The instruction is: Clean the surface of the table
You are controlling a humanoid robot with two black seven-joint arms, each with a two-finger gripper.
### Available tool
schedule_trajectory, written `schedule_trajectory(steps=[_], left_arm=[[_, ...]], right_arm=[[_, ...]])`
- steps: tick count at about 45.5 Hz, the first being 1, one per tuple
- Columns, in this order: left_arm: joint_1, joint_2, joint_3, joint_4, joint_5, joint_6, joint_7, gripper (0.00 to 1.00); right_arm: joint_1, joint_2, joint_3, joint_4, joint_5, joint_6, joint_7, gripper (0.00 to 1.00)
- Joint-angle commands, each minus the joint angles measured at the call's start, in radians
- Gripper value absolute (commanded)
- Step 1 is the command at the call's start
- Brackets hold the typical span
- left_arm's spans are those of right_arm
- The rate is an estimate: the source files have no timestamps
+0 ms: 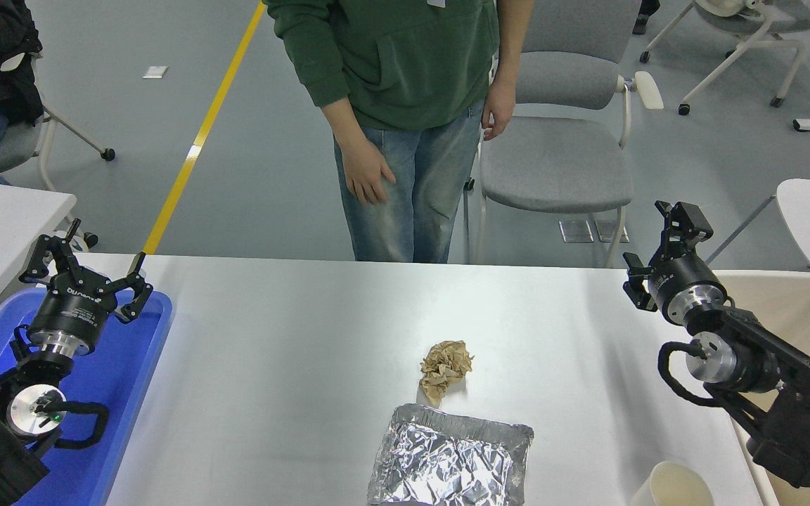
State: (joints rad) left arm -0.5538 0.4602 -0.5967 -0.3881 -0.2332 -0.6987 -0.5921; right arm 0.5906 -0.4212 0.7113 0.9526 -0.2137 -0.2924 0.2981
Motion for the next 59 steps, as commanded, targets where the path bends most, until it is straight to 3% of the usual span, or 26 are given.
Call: schedule_trajectory(steps=[1,43,59], left_arm=[[0.0,0.0,0.0,0.0,0.0,0.001,0.002,1.0],[0.0,0.002,0.005,0.0,0.0,-0.001,0.0,1.0],[0.0,0.002,0.003,0.0,0.0,-0.001,0.0,1.0]], right_arm=[[0.0,-0.001,-0.001,0.0,0.001,-0.004,0.001,1.0],[0.003,-0.007,-0.015,0.002,-0.013,0.01,-0.001,1.0],[0.113,-0.221,-0.331,0.089,-0.055,0.095,-0.007,1.0]])
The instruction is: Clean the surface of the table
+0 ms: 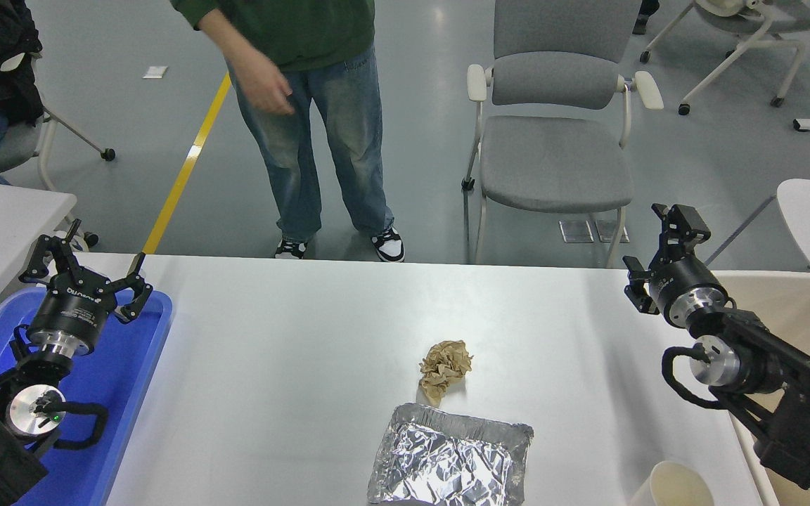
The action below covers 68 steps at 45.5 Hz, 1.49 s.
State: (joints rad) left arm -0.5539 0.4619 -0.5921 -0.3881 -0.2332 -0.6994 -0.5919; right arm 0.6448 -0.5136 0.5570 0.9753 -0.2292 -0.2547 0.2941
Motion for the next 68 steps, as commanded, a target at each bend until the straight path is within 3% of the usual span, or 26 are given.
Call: schedule_trajectory(steps=[1,12,21,36,53,68], left_arm=[[0.0,-0.002,0.0,0.0,0.0,0.0,0.0,1.0],[0.0,-0.002,-0.002,0.0,0.0,0.0,0.0,1.0],[0.0,-0.002,-0.002,0.0,0.0,0.0,0.0,1.0],[0.0,-0.002,-0.002,0.0,0.0,0.0,0.0,1.0],[0.0,-0.002,-0.002,0.0,0.0,0.0,0.0,1.0],[0.0,-0.002,-0.002,0.0,0.0,0.0,0.0,1.0]], right_arm=[[0.067,-0.149,-0.202,0.078,-0.056,0.063,-0.003,1.0],[0.199,-0.341,-0.499,0.233,-0.287,0.08,-0.003,1.0],[0.205,-0.508,-0.583,0.399,-0.577,0.121,-0.003,1.0],[0.185,-0.683,-0.724,0.476,-0.916,0.138,-0.001,1.0],[0.148,-0.807,-0.825,0.554,-1.156,0.135,0.003,1.0],[0.096,-0.827,-0.828,0.6,-1.174,0.132,0.003,1.0]])
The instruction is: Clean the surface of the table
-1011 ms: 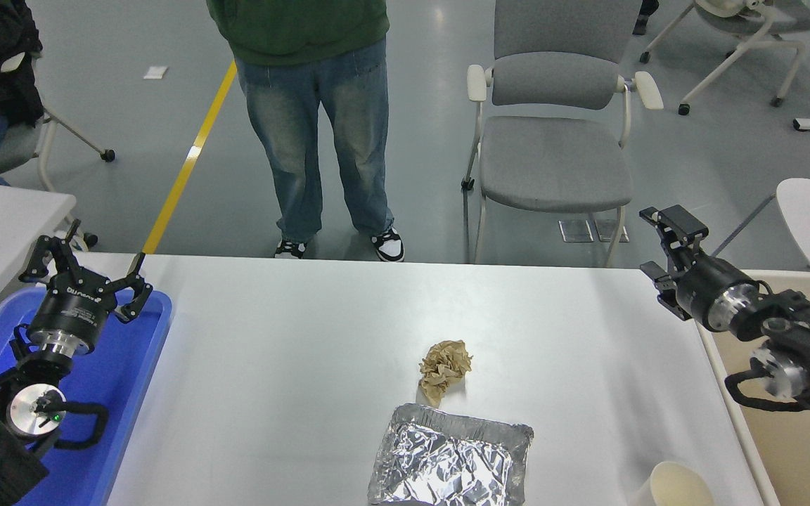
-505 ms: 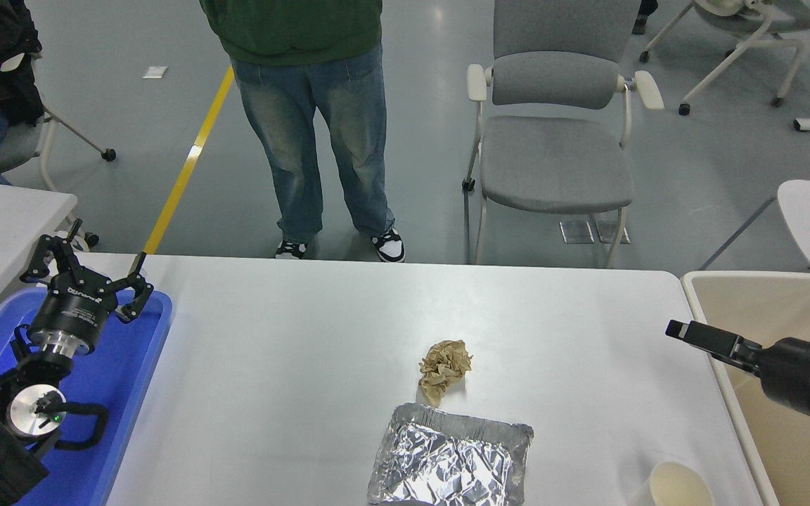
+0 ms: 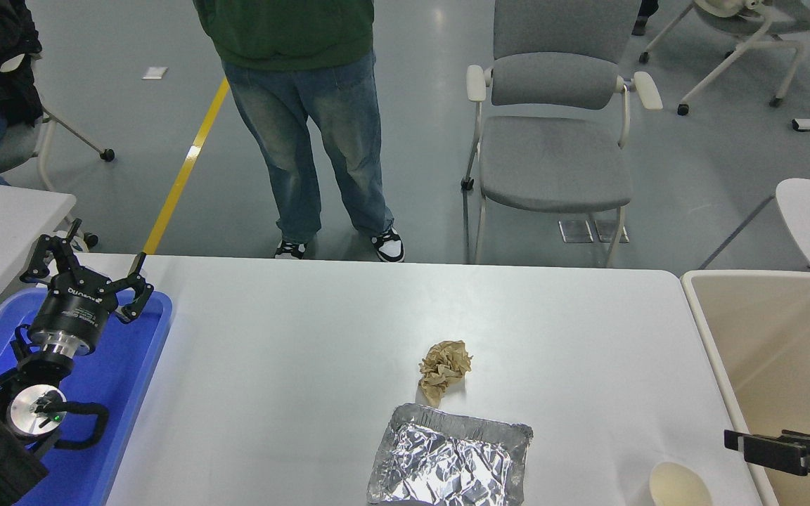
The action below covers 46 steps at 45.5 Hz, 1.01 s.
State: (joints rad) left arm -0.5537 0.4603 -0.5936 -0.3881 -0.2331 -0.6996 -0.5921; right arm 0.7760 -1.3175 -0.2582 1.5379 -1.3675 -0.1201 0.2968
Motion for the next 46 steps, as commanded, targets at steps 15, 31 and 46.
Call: schedule_trajectory(steps=[15,31,46], left_arm=[[0.0,0.0,0.0,0.0,0.0,0.0,0.0,1.0],[0.0,0.0,0.0,0.0,0.0,0.0,0.0,1.0],[0.0,0.0,0.0,0.0,0.0,0.0,0.0,1.0]], right_arm=[[-0.092,-0.006,-0.013,0.054,-0.019,-0.007,-0.001,1.0],[-0.092,0.073,-0.01,0.056,0.122,-0.006,-0.011,1.0],[-0.093,0.116,-0.007,0.051,0.125,-0.007,-0.015,1.0]])
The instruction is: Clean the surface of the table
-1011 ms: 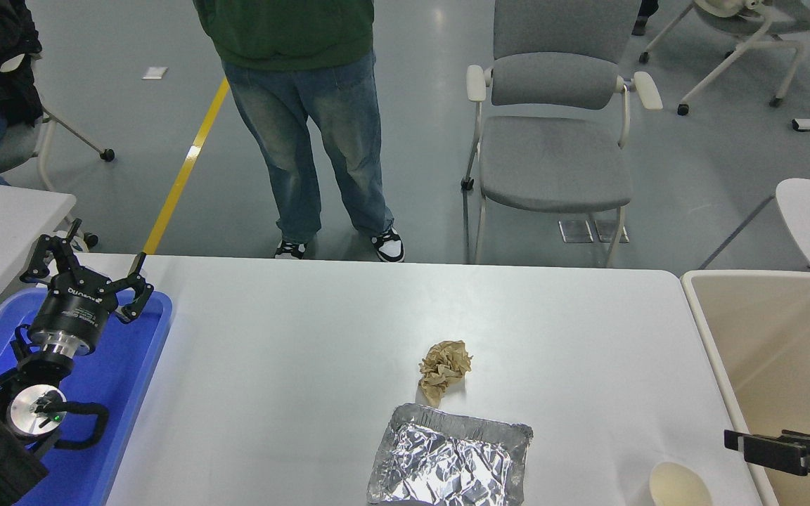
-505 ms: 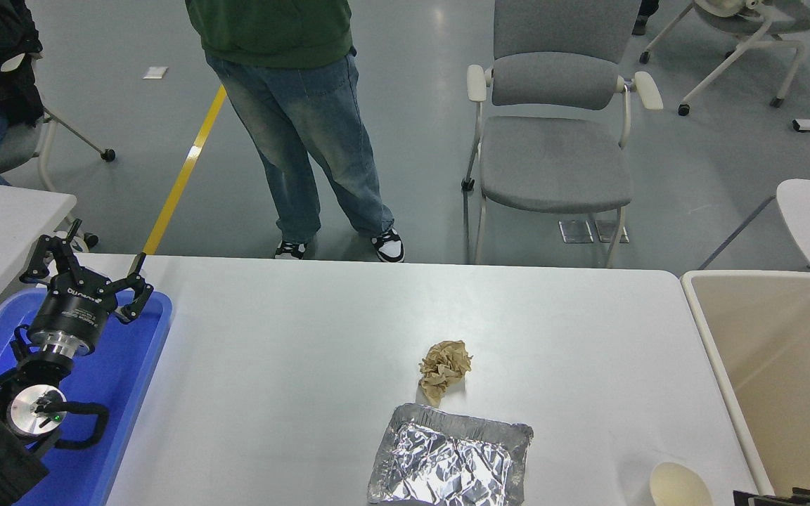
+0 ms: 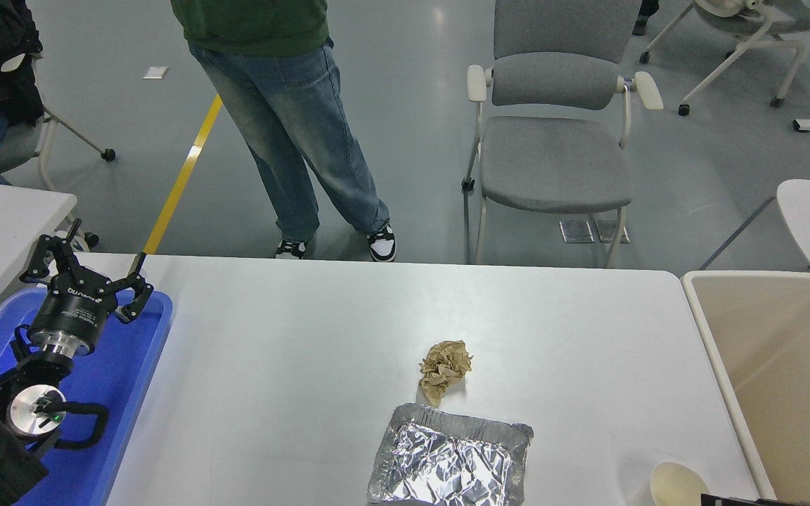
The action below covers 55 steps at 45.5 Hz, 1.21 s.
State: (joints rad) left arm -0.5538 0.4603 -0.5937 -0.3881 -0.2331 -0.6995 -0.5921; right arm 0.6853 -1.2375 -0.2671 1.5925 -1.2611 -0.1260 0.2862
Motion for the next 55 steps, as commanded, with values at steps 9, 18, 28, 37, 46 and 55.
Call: schedule_trajectory(steps=[9,18,28,37,46,55], left_arm=[[0.0,0.0,0.0,0.0,0.0,0.0,0.0,1.0],[0.0,0.0,0.0,0.0,0.0,0.0,0.0,1.0],[0.0,0.0,0.0,0.0,0.0,0.0,0.0,1.0],[0.0,0.0,0.0,0.0,0.0,0.0,0.0,1.0],[0.0,0.0,0.0,0.0,0.0,0.0,0.0,1.0],[0.0,0.0,0.0,0.0,0.0,0.0,0.0,1.0]], right_arm=[[-0.003,0.102,0.0,-0.02,0.069,-0.004,-0.044,1.0],[-0.004,0.165,-0.001,-0.066,0.077,-0.006,-0.065,0.97],[-0.003,0.188,-0.006,-0.077,0.066,-0.003,-0.078,0.65],[0.005,0.175,-0.006,-0.082,0.075,0.014,-0.096,0.0],[0.01,0.141,-0.001,-0.074,0.112,0.055,-0.131,0.0],[0.013,0.119,-0.001,-0.066,0.147,0.058,-0.131,0.0]])
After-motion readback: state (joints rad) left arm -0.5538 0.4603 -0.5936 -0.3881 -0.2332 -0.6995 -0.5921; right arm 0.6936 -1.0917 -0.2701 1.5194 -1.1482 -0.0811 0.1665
